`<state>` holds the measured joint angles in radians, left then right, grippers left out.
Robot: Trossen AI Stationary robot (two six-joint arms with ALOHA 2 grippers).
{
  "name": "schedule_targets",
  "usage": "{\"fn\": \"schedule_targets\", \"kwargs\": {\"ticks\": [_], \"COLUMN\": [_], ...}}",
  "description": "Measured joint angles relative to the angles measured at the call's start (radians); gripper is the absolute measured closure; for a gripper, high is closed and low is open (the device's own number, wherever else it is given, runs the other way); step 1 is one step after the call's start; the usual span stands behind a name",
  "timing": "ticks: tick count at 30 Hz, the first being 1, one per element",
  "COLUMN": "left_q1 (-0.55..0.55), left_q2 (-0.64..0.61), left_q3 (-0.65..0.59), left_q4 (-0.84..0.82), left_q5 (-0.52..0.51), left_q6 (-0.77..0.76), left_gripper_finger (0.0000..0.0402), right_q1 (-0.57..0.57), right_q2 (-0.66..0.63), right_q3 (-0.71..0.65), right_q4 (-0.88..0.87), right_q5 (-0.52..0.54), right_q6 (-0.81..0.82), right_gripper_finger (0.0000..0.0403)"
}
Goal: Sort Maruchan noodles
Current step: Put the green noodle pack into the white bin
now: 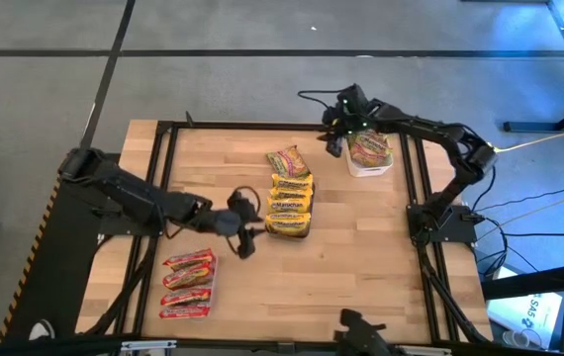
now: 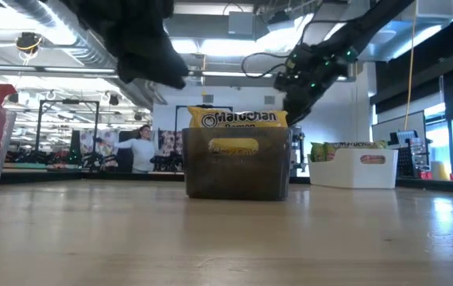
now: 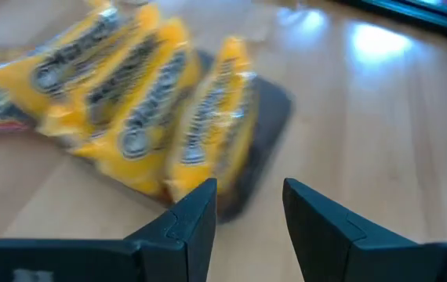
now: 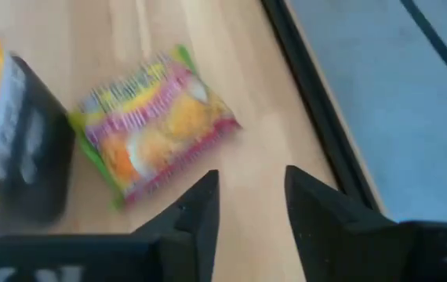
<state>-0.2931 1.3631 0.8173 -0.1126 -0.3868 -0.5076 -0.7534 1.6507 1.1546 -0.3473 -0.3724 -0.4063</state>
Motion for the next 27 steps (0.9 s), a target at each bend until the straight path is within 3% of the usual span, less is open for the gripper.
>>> {"fn": "schedule_targets", "kwargs": {"ticks": [5,10,14,18,22,27], "left_q1": [0.136,0.297,0.399,0.505,0.650,0.785], "left_q2": [-0.019,-0.018,-0.018,-0.006,0.072,0.261], "left_q3": [-0.017,-0.029,-0.031,-0.031,-0.027,0.083], "left_q4": [-0.017,-0.019,0.009,0.102,0.244,0.252], "left_q5": [0.068,0.066,-0.009,-0.004,0.175,0.369], "left_q6": [0.013,0.021,0.081,0.195,0.227,0.255], "left_gripper_finger": [0.0259,0.0259,0.0259,0.0259,0.0264,0.0274], "right_q1": [0.037,0.088,0.104,0.107,0.106,0.106], "right_q2": [0.087,0.159,0.174,0.154,0.130,0.091], "right_q3": [-0.004,-0.004,-0.005,-0.005,-0.004,-0.003], "right_q4": [0.097,0.211,0.207,0.143,0.073,-0.001], "right_q5": [-0.028,-0.039,-0.031,-0.052,-0.093,-0.119], "right_q6": [0.010,0.010,0.010,0.009,0.009,0.009], "right_gripper_finger": [0.0324,0.0365,0.0393,0.0400,0.0400,0.0401]}}
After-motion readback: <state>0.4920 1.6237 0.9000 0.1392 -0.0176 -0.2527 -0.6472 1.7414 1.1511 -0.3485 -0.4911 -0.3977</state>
